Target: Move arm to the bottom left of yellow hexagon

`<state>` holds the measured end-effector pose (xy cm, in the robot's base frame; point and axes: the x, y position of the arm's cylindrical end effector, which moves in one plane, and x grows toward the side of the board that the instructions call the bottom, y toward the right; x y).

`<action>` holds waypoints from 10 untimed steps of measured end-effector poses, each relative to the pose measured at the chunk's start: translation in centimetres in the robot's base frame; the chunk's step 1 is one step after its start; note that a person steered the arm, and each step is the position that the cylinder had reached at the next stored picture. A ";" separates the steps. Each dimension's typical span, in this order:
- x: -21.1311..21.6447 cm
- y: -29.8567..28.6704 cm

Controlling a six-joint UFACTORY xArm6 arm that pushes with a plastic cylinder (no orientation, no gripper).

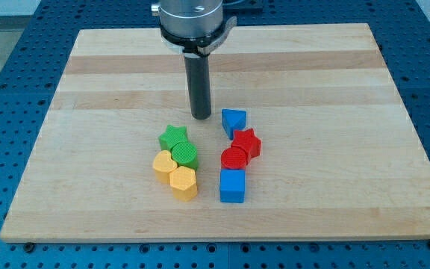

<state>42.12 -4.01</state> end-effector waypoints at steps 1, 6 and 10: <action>-0.6 -3.2; 9.9 -12.2; 17.9 -1.1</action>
<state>60.03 -5.13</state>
